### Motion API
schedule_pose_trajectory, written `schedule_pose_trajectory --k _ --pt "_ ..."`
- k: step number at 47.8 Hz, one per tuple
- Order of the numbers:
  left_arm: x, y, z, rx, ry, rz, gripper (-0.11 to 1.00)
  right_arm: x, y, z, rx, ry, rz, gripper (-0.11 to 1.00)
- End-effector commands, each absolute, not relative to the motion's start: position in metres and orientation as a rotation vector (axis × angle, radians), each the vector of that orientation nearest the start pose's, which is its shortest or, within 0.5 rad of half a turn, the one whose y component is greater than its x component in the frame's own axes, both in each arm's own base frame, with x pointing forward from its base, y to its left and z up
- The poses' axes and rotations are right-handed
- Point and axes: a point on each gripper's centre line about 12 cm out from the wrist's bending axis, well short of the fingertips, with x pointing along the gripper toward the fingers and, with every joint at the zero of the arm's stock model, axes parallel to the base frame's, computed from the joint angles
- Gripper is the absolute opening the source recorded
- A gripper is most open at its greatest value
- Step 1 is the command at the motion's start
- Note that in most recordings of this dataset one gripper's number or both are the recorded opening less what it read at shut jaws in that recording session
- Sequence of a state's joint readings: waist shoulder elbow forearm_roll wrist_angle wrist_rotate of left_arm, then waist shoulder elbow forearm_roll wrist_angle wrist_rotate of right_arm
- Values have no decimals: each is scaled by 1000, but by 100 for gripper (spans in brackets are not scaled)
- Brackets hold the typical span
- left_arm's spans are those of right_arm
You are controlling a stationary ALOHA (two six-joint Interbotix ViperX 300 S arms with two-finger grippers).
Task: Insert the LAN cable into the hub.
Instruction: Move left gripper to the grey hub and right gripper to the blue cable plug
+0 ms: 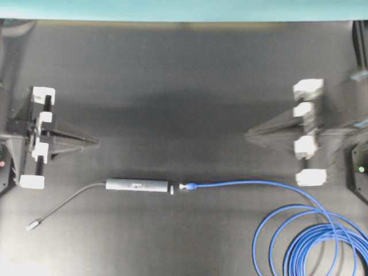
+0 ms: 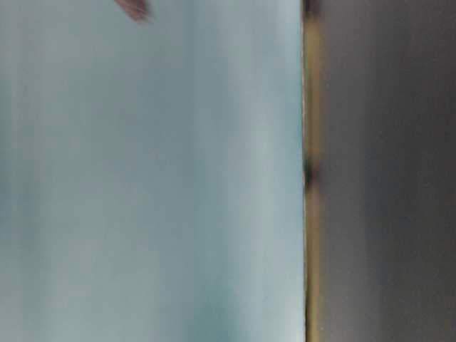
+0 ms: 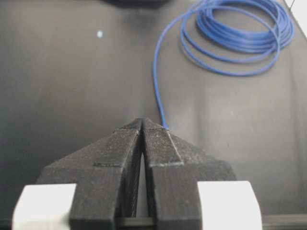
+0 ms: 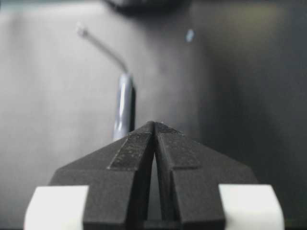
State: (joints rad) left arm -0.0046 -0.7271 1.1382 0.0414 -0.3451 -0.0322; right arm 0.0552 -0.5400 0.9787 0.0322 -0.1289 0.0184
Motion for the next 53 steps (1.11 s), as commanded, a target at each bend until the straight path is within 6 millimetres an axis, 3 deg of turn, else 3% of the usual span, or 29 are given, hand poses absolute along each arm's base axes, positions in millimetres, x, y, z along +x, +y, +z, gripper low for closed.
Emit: schedule_pose_trajectory --k 1,4,8,15,20,23,29,42,53 --pt "242 -4 259 3 77 -25 0 294 14 249 50 340 33 0" --pt "243 -4 254 -5 92 -25 1 302 14 241 51 375 32 2" --pt "245 -4 248 -21 100 -25 6 310 14 233 51 403 30 18" --pt "249 -4 230 -97 92 -25 47 321 18 219 61 451 36 62" --pt "251 -5 212 -152 93 -28 76 327 22 203 62 488 42 84" --pt "254 -7 200 -163 88 -34 85 330 23 197 62 496 45 84" --pt "264 -10 177 -167 106 -46 76 335 26 190 64 481 50 82" --pt "285 -34 127 -176 189 -124 78 338 27 186 97 477 41 82" --pt "294 -36 101 -167 246 -123 78 338 30 187 118 475 43 82"
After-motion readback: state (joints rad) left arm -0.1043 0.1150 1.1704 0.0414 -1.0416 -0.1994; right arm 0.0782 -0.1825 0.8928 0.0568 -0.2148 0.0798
